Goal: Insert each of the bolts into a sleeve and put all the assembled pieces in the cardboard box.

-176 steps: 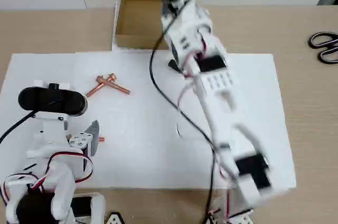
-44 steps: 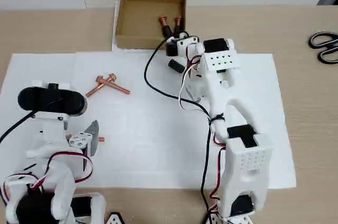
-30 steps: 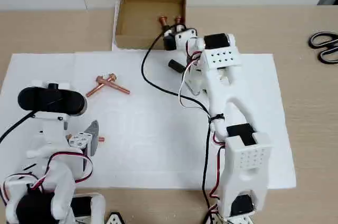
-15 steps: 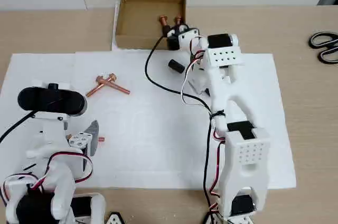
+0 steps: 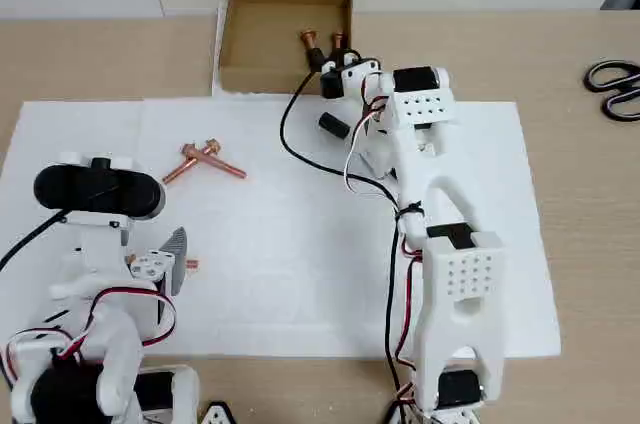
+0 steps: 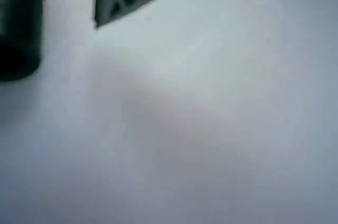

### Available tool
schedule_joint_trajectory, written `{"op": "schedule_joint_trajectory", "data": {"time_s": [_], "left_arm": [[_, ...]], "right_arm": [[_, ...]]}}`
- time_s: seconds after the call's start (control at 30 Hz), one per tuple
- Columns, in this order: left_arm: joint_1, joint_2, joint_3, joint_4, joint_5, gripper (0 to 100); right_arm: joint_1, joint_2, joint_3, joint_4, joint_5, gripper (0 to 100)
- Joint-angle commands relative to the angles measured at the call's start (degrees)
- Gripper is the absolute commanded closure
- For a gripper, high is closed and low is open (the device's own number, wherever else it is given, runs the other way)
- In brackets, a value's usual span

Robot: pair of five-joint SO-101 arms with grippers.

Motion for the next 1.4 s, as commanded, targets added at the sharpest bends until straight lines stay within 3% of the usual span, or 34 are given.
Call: {"op": "schedule_joint_trajectory", "data": {"time_s": [0.0,0.3,0.5,0.63,0.93,1.17,1.37], "left_arm": [[-0.1,-0.2,-0.5,-0.1,0.4,80],[-0.1,-0.2,-0.5,-0.1,0.4,80],[-0.1,-0.2,-0.5,-0.1,0.4,80],[-0.1,-0.2,-0.5,-0.1,0.4,80],[-0.1,-0.2,-0.5,-0.1,0.4,80],[-0.1,-0.2,-0.5,-0.1,0.4,80],[-0.1,-0.2,-0.5,-0.1,0.4,80]], "right_arm": [[-1.0,1.3,0.0,-0.1,0.4,84.0],[-4.5,2.5,0.0,0.2,0.1,84.2],[-4.9,2.2,0.0,0.4,0.0,99.6],[-4.8,1.0,-1.1,3.6,-0.4,99.6],[-5.2,-12.6,-3.0,7.9,-11.8,99.5],[-5.4,-16.5,7.0,7.9,-23.9,99.5],[-5.1,-16.1,13.9,7.4,-25.6,99.5]]}}
